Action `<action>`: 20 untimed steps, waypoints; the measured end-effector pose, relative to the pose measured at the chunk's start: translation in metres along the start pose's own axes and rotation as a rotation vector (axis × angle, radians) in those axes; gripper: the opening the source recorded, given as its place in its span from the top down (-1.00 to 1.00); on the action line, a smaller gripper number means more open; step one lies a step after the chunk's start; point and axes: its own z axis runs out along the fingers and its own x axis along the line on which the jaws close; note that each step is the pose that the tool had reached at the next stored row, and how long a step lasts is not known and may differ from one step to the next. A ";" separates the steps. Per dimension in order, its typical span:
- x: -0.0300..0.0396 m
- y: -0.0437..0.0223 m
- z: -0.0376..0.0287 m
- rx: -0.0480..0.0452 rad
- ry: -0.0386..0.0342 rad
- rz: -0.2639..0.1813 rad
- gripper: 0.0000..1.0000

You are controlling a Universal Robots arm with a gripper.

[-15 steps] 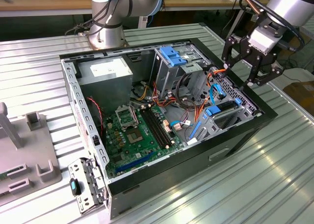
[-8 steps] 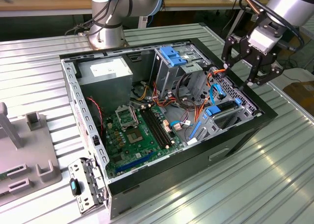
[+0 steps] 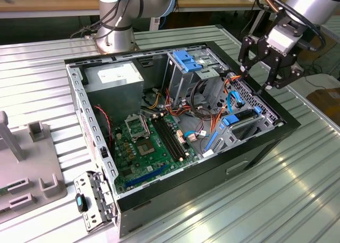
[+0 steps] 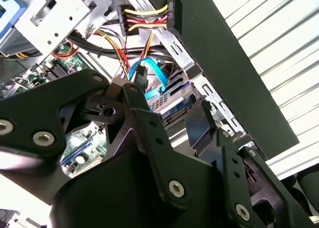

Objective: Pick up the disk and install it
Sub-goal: 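Insert the first disk wire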

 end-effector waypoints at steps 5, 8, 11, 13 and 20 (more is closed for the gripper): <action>-0.0008 -0.0070 0.0004 -0.0002 0.0000 -0.004 -0.15; -0.0018 -0.0118 0.0007 -0.0004 -0.0002 -0.008 -0.15; -0.0031 -0.0155 0.0009 -0.0005 -0.0003 -0.011 -0.15; -0.0034 -0.0168 0.0010 -0.0006 -0.0004 -0.012 -0.15; -0.0055 -0.0215 0.0013 -0.0009 -0.0006 -0.017 -0.15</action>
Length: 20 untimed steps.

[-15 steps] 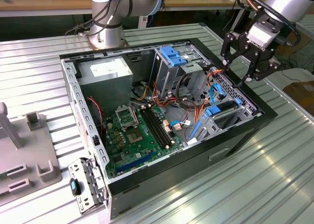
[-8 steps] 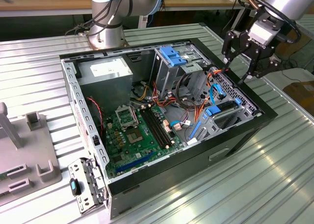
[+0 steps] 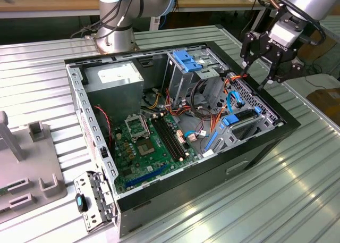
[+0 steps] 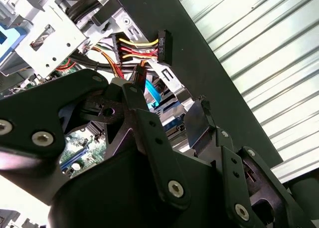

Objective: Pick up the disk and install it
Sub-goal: 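Insert the first disk wire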

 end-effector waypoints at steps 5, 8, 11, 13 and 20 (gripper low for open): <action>0.0001 -0.0004 0.0000 0.0000 0.0000 0.000 -0.15; -0.0036 -0.0021 0.0003 -0.0001 0.0001 0.000 -0.15; -0.0119 -0.0063 0.0019 -0.0050 0.0117 -0.005 -0.15; -0.0149 -0.0091 0.0030 -0.0105 0.0235 -0.009 -0.15; -0.0134 -0.0196 0.0067 -0.0199 0.0309 -0.014 -0.15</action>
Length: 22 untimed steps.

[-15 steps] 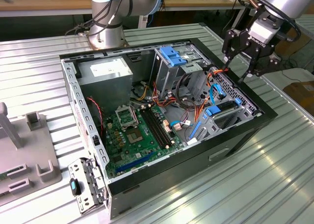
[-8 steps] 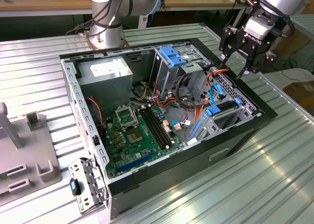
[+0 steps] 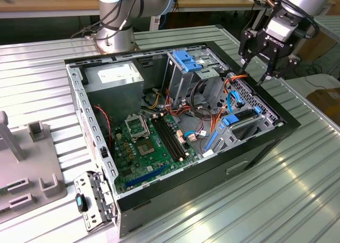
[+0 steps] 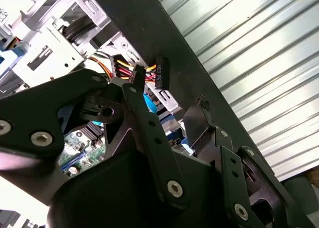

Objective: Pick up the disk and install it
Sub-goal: 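Insert the first disk wire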

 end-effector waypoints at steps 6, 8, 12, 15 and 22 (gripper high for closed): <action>0.0028 -0.0070 0.0013 -0.0018 -0.0003 0.000 -0.15; 0.0029 -0.0073 0.0013 -0.0018 -0.0003 0.000 -0.15; 0.0031 -0.0076 0.0013 -0.0018 -0.0003 0.000 0.02; 0.0032 -0.0077 0.0012 -0.0013 -0.0015 0.000 0.02; 0.0022 -0.0057 0.0012 0.0036 -0.0144 -0.020 0.02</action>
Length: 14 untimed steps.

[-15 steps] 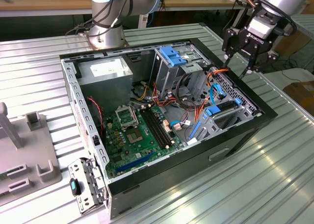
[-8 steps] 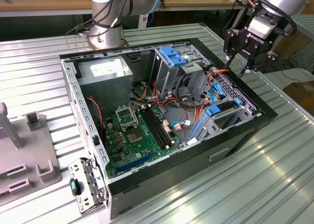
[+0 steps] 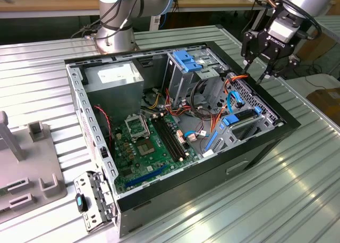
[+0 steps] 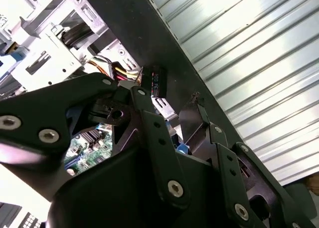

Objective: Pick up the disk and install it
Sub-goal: 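Insert the first disk wire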

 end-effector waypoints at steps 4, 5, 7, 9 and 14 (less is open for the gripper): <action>-0.0015 0.0053 -0.0001 0.0003 0.0008 -0.004 0.02; -0.0012 0.0060 -0.0001 0.0003 0.0010 -0.004 0.02; -0.0001 0.0067 -0.0002 0.0001 0.0012 -0.004 0.02; 0.0000 0.0068 -0.0002 0.0000 0.0016 -0.004 0.02; 0.0000 0.0068 -0.0005 -0.0003 0.0023 -0.004 0.62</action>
